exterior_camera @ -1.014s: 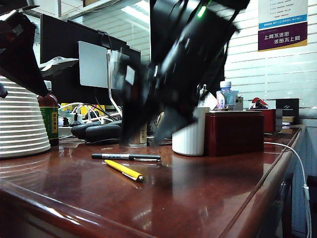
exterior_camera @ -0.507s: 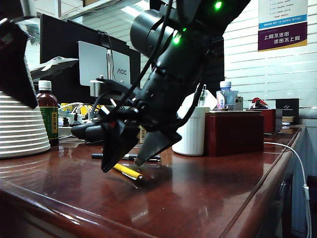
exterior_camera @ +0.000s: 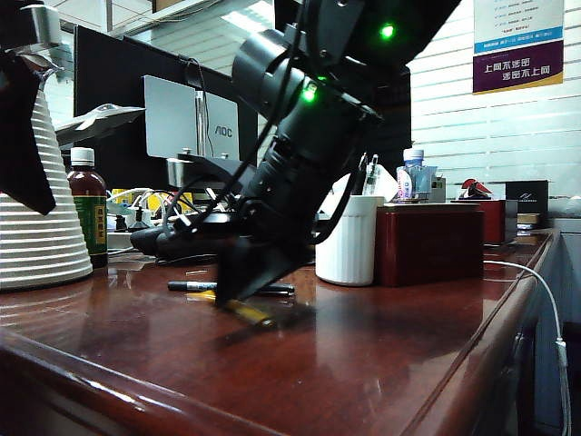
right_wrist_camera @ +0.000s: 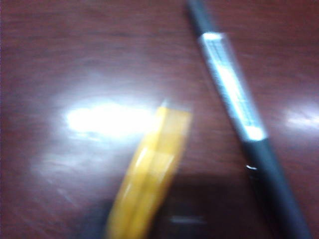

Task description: Pick up all the pens on the desk and put them into the pen holder one by one.

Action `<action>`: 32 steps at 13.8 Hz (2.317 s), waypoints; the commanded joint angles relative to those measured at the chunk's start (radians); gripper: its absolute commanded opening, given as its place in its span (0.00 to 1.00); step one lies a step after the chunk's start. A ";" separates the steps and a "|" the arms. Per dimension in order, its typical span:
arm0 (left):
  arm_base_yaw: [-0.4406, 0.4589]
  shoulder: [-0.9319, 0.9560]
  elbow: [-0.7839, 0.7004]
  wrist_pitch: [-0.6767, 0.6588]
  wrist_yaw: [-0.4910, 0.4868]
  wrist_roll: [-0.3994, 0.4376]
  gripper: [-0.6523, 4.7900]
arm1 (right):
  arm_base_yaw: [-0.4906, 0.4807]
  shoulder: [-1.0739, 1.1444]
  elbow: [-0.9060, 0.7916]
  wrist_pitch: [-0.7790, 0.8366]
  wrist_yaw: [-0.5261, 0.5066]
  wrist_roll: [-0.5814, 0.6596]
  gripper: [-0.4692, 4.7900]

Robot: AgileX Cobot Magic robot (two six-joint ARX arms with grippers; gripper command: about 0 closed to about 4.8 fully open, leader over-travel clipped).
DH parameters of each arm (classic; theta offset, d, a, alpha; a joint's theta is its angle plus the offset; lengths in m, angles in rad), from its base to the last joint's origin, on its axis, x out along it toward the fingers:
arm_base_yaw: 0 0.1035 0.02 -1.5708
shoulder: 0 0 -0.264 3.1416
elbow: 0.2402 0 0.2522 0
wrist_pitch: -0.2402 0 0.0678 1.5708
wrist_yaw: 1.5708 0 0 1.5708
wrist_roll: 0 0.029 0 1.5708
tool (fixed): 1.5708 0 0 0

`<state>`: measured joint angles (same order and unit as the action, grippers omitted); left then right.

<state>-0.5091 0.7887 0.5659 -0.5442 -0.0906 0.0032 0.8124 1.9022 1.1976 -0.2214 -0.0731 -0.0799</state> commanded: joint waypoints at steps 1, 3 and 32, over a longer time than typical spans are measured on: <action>0.000 -0.001 0.005 -0.002 -0.003 -0.003 1.00 | 0.007 0.019 -0.014 -0.143 -0.011 0.005 0.08; 0.000 -0.001 0.005 -0.002 -0.003 -0.003 1.00 | 0.007 0.006 -0.014 -0.140 -0.020 0.005 0.08; 0.000 -0.002 0.003 0.077 -0.023 -0.003 1.00 | -0.309 -0.138 -0.121 0.776 0.034 0.098 0.08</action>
<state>-0.5091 0.7887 0.5659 -0.4679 -0.1093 0.0032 0.5034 1.7710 1.0729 0.5396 -0.0441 0.0143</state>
